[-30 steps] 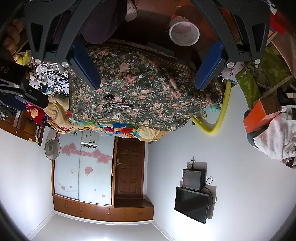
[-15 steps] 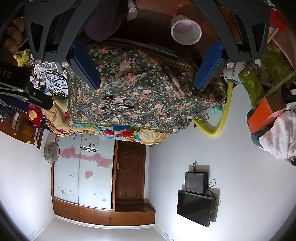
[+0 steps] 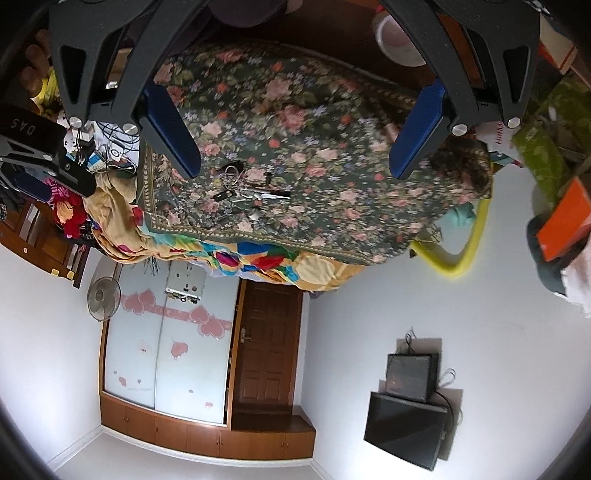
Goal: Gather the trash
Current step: 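Move the left tool toward the white earphone cable on the quilt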
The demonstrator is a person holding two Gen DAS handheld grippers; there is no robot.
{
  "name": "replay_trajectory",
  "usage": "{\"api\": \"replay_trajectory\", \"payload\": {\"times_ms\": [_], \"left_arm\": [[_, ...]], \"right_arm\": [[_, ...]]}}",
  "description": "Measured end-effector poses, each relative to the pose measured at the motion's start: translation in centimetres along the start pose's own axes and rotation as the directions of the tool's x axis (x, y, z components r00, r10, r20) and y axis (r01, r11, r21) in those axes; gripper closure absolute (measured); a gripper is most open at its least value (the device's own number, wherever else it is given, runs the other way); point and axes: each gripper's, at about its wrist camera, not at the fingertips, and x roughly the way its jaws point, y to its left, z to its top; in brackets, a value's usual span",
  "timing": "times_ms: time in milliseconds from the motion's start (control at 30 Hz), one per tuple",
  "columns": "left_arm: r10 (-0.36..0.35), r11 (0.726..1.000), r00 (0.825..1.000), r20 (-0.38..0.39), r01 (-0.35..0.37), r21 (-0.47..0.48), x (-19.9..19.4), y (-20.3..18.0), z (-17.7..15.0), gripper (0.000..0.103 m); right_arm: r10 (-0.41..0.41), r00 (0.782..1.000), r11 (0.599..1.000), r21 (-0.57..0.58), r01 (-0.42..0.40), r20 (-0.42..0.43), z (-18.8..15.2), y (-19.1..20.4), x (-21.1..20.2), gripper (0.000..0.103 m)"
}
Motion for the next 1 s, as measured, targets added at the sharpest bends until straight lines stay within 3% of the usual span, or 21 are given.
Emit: {"api": "replay_trajectory", "payload": {"times_ms": [233,467,633,733,1000], "left_arm": [[-0.006,1.0,0.996,-0.088,0.003,-0.026,9.0,-1.8,0.7,0.007],[-0.019,0.999,0.977,-0.21,0.009,-0.049,18.7,-3.3,-0.3,0.007],[-0.031,0.999,0.96,-0.277,0.019,-0.047,24.3,-4.1,-1.3,0.007],[-0.051,0.998,0.947,-0.317,0.036,-0.055,27.5,-4.6,-2.2,0.007],[-0.073,0.997,0.905,-0.419,0.052,-0.061,34.9,-6.2,-5.5,0.008]], "right_arm": [[-0.112,0.993,0.992,-0.064,0.109,-0.039,1.0,-3.7,7.4,0.0],[-0.118,0.984,0.986,-0.132,0.101,-0.132,0.8,-6.0,15.2,0.0],[-0.045,0.975,0.991,-0.129,0.018,-0.217,0.7,-7.6,21.6,0.0],[-0.01,0.954,0.994,-0.108,-0.024,-0.299,0.1,-8.3,26.2,0.001],[0.079,0.914,0.989,-0.086,-0.123,-0.398,-0.7,-8.5,34.7,0.022]]}}
